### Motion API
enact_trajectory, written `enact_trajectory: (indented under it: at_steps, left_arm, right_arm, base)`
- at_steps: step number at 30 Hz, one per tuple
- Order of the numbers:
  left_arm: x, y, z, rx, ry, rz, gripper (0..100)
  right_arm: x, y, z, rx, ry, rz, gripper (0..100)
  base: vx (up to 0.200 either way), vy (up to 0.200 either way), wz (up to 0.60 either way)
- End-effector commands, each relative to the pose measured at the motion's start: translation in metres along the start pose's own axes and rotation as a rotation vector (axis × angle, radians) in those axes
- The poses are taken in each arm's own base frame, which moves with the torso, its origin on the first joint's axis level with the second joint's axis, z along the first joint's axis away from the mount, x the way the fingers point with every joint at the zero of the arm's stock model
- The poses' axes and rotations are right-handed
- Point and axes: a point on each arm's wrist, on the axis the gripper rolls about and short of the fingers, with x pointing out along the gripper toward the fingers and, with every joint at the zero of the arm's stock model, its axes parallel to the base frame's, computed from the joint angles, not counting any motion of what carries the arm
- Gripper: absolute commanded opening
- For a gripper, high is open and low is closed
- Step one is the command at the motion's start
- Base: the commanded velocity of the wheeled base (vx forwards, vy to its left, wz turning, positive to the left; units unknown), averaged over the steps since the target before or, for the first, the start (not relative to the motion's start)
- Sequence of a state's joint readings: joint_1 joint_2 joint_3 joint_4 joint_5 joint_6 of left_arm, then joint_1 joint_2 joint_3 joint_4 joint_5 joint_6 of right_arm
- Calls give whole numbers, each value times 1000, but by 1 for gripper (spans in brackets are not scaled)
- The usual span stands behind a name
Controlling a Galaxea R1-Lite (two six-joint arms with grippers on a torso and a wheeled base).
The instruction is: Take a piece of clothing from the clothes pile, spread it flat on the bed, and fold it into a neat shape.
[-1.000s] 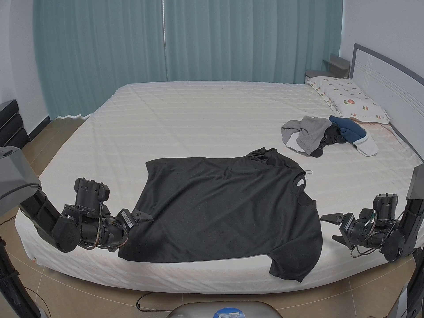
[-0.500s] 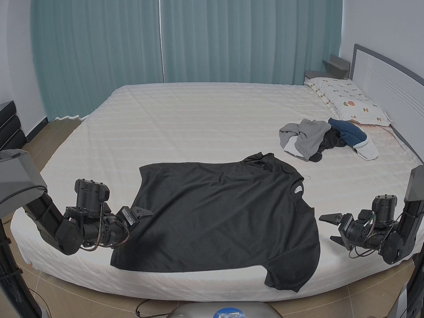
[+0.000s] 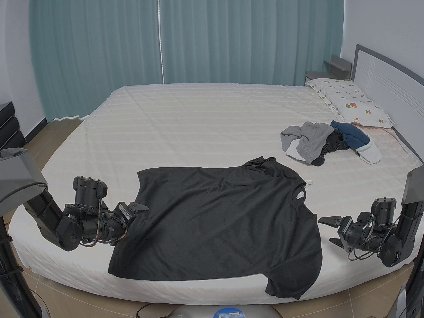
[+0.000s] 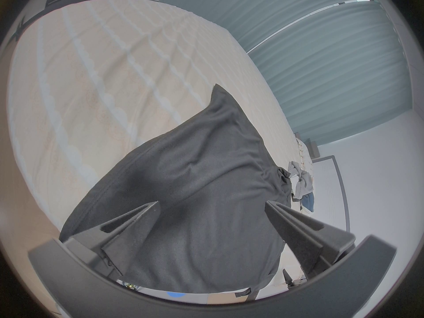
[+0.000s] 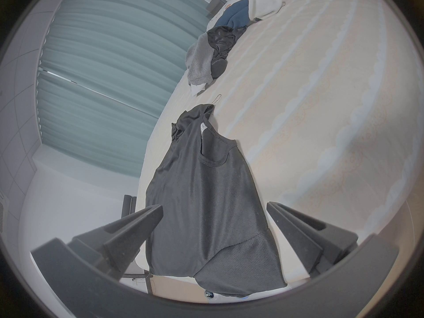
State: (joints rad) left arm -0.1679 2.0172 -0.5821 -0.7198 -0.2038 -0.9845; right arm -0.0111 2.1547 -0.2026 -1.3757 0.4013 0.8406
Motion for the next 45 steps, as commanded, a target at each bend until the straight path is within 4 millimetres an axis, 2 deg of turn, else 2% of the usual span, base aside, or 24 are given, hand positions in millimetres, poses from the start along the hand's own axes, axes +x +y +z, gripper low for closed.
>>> enact_trajectory:
  at_steps: [1,7,22,26,32,38,42,45]
  left_arm:
    - [0,1,2,-7,-6,0,100]
    - [1,2,2,-4,-6,4,100]
    - [-3,0,2,3,-11,-2,100]
    - [-1,0,3,1,-10,-4,100]
    - [5,-12,16,13,-64,-45,100]
    - [30,-18,40,4,-110,-68,100]
    - [72,-13,60,-2,-150,-63,100]
    - [94,-19,77,-2,-209,-73,100]
  right_arm:
    - [0,-1,0,3,3,-3,100]
    - [0,-1,-1,1,3,-2,100]
    - [0,-1,-1,0,3,-2,100]
    - [0,1,-1,-2,5,1,100]
    - [1,4,-10,-18,39,4,100]
    - [3,4,-11,-17,44,3,100]
    - [3,4,-11,-17,37,9,100]
    - [4,4,-11,-20,32,19,100]
  base:
    - [0,200,0]
    - [0,200,0]
    - [0,0,0]
    - [200,0,0]
    - [67,0,0]
    - [0,0,0]
    - [0,0,0]
    - [0,0,0]
